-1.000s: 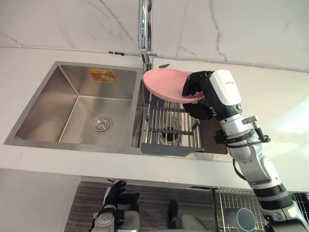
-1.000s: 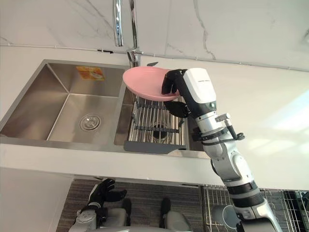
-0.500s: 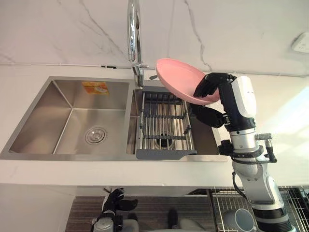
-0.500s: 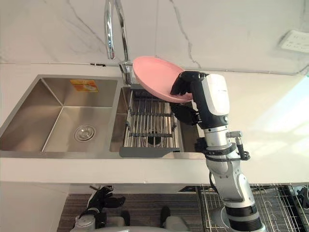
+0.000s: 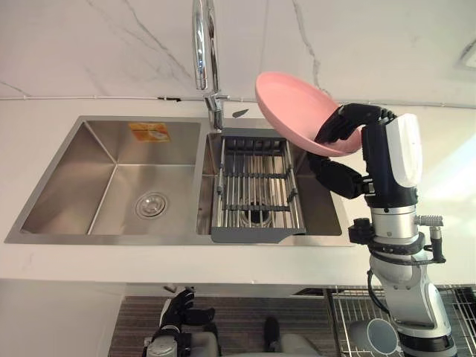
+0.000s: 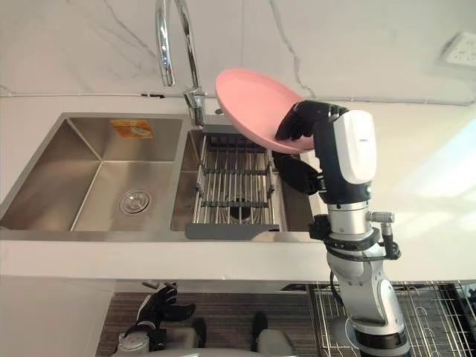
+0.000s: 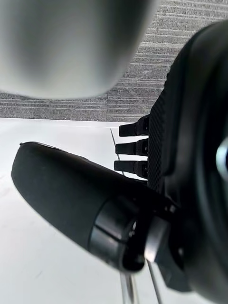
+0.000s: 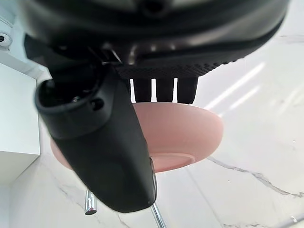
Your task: Walk over to the sink, pick up the cup, carry it to the dishwasher, place the cup inside the dishwasher, then close the dishwasher door
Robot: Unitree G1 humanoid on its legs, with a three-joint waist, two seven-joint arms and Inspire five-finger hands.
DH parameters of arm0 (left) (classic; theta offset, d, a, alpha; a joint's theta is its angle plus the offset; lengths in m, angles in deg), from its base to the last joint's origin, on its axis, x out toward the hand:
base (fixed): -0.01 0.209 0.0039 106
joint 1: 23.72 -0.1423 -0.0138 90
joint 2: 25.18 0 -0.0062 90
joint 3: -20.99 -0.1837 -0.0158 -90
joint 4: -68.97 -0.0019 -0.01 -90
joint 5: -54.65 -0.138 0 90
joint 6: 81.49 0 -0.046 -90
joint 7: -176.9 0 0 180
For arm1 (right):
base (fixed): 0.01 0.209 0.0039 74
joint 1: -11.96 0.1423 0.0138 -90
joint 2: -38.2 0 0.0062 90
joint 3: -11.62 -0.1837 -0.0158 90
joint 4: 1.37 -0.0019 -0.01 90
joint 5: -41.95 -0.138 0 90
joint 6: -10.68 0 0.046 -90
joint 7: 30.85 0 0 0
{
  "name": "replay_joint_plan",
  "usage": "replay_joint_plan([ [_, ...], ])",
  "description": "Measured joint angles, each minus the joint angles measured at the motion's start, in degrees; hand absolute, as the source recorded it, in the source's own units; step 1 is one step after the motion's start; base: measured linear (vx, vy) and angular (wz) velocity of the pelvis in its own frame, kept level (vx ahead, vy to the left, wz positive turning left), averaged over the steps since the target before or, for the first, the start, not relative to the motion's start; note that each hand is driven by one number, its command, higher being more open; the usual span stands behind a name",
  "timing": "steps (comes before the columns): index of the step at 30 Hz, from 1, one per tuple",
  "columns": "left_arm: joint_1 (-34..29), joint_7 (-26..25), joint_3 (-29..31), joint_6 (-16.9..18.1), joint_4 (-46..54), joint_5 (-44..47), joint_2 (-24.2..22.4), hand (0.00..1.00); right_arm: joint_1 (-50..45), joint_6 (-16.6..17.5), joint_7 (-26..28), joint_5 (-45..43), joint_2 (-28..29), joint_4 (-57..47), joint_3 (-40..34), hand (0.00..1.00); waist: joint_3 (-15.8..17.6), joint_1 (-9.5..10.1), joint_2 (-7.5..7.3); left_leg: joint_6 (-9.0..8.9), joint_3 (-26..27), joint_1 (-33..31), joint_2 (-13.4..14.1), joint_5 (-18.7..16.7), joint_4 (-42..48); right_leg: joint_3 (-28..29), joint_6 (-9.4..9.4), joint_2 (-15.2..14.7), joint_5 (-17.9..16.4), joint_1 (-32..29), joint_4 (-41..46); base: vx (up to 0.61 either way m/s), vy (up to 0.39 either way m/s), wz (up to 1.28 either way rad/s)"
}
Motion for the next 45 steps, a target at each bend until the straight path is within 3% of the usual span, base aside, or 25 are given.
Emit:
replay_joint_plan([
  [2, -0.09, -0.08, -0.21, 0.18, -0.29, -0.01, -0.01, 0.9, 0.6, 0.03, -0.34, -0.01, -1.63, 0.04, -0.08, 0.3, -0.14, -0.42, 0.88, 0.31, -2.68, -0.98, 0.06, -5.0, 6.71, 2.62, 0.27, 0.64, -0.98, -2.36, 2.35, -0.13, 0.077, -0.6],
  [4, -0.64, -0.06, -0.65, 0.21, -0.74, -0.13, -0.56, 0.9, -0.48, 0.07, -0.58, 0.03, -2.23, 0.05, -0.04, 0.3, -0.64, -1.45, 1.67, 0.01, -2.04, -0.54, 0.33, -8.65, 5.98, 4.92, 1.01, 1.2, -1.54, -4.46, 3.87, -0.14, 0.179, -0.68],
  [6, -0.42, 0.2, -0.64, 0.22, -0.73, -0.01, -0.09, 0.9, -1.74, 0.02, -0.51, 0.05, -1.93, 0.05, 0.11, 0.3, -0.26, -1.71, 1.0, 0.71, 1.13, -0.86, -0.78, -8.66, 6.24, 7.96, 2.26, 0.33, -0.51, -6.35, 4.57, -0.16, 0.236, -0.81],
  [8, -0.24, 0.11, -0.58, 0.29, -0.91, 0.01, -0.34, 0.9, -2.38, -0.56, -0.5, 0.4, -1.93, 0.29, 0.36, 0.3, -0.05, -1.96, 1.25, 2.6, 4.91, -2.13, -1.48, -9.44, 8.87, 12.27, 4.03, 0.49, 2.92, -8.1, 3.13, -0.15, 0.212, -0.92],
  [10, -0.2, 0.19, -0.45, 0.51, -0.47, 0.18, 0.0, 0.9, -1.67, -1.62, -0.51, 1.85, -1.87, 0.97, 2.28, 0.3, 0.53, -1.71, 0.28, 3.66, 9.37, -2.95, -1.44, -10.0, 10.26, 16.28, 3.85, 0.94, 5.53, -8.71, -0.36, -0.15, 0.213, -1.16],
  [12, 0.35, 1.12, -0.57, 0.29, -0.5, 0.33, 0.34, 0.9, -0.73, -1.99, -0.34, 3.13, -1.78, 2.24, 4.06, 0.3, 0.84, -1.8, 0.68, 5.79, 13.44, -3.43, -0.36, -9.05, 9.42, 14.2, -0.47, -0.15, 3.11, -9.38, -3.13, -0.17, 0.183, -1.22],
  [13, 1.32, 0.72, -0.43, 0.36, -1.26, 0.02, 0.08, 0.9, 0.05, -2.29, -0.2, 4.09, -1.51, 3.45, 5.16, 0.3, 1.74, -1.48, 0.66, 7.19, 16.85, -2.98, 0.83, -7.92, 7.82, 9.35, -0.37, -0.75, 1.8, -12.17, 3.17, -0.16, 0.101, -1.02],
  [14, 1.72, 0.4, -0.4, 0.35, -1.57, 0.04, 0.31, 0.9, 0.18, -2.35, -0.09, 4.46, -1.29, 3.96, 5.66, 0.3, 2.11, -1.31, 0.23, 7.29, 18.35, -2.48, 0.95, -7.46, 7.03, 6.79, -0.7, -1.3, 0.8, -13.47, 8.24, -0.19, 0.108, -1.11],
  [16, 2.38, -0.86, -0.34, -0.22, -2.54, 0.27, 0.75, 0.9, -0.23, -2.43, 0.72, 5.75, -0.83, 5.18, 6.75, 0.3, 2.39, -1.45, -0.65, 7.8, 22.3, -0.86, 0.94, -6.18, 4.44, 0.83, -1.06, -3.19, -5.22, -12.38, 21.46, -0.16, 0.078, -0.84],
  [18, 2.29, -1.69, -0.33, -0.3, -2.42, 0.31, 1.16, 0.9, -0.56, -2.36, 0.72, 7.53, -0.3, 5.16, 6.74, 0.3, 2.27, -1.61, -1.08, 7.41, 24.54, -0.77, 0.65, -5.53, 2.25, -1.2, -0.05, -3.52, -9.86, -7.76, 21.86, -0.12, 0.013, -0.7],
  [20, 2.18, -1.71, -0.35, -0.31, -2.19, 0.3, 1.9, 0.9, -0.67, -2.33, 0.72, 8.61, 0.25, 5.15, 6.63, 0.3, 1.97, -1.62, -2.01, 6.44, 25.72, -0.96, -0.14, -4.9, 0.26, -1.24, 0.12, -3.44, -10.99, -3.14, 12.98, -0.08, -0.038, -0.56],
  [21, 2.28, -1.65, -0.38, -0.36, -2.31, 0.12, 1.77, 0.9, -0.66, -2.38, 0.66, 8.87, 0.27, 5.34, 6.26, 0.3, 1.8, -1.79, -2.12, 5.72, 25.87, -1.63, -0.12, -4.23, 0.19, -1.21, 1.06, -2.87, -9.92, -1.08, 5.95, -0.02, -0.08, -0.49],
  [22, 1.64, -1.43, -0.57, -0.22, -1.84, 0.04, 1.58, 0.9, -1.5, -2.74, 0.64, 8.89, 0.56, 6.04, 5.89, 0.3, 1.31, -1.94, -1.78, 5.84, 24.92, -1.83, 0.35, -3.49, 0.35, -0.55, 0.67, -1.57, -7.93, -0.04, 2.72, 0.0, -0.071, -0.41],
  [25, 1.3, -1.29, -2.02, 0.28, -1.28, -0.31, 1.71, 0.9, -4.75, -3.35, 0.64, 8.94, 1.09, 6.29, 4.06, 0.3, 0.46, -1.62, -2.15, 5.78, 22.46, -1.23, 1.09, -3.24, 0.28, 1.97, 0.34, 0.54, -4.76, 2.45, -2.33, 0.07, -0.064, -0.5],
  [34, 0.97, -1.33, -4.5, 0.39, -1.66, -1.48, 1.05, 0.9, -12.84, -4.42, -0.08, 8.96, 2.55, 6.28, -5.14, 0.3, -1.17, -3.22, -2.02, 5.7, 22.28, 4.38, -0.71, -2.05, -4.04, 2.47, 1.03, -0.3, -3.23, 8.42, -7.43, 0.05, 0.004, -0.06],
  [41, 0.63, -1.28, -4.91, 0.39, -2.04, -2.34, 1.0, 0.9, -16.88, -5.02, -1.75, 8.98, 4.74, 6.72, -12.04, 0.3, -1.34, -4.03, -1.76, 5.59, 21.45, 6.0, -2.16, -0.6, -7.43, 2.26, 1.12, -0.91, -2.84, 8.83, -7.98, -0.04, 0.015, 0.03],
  [45, -0.27, -0.89, -6.27, 0.35, -2.48, -2.42, 0.67, 0.9, -16.9, -6.68, -3.38, 8.96, 5.03, 9.12, -15.7, 0.3, -2.46, -5.29, 0.02, 5.86, 21.49, 6.0, -3.3, 0.73, -10.16, 2.28, 1.48, -1.63, -2.6, 7.57, -7.96, -0.01, 0.038, 0.0],
])
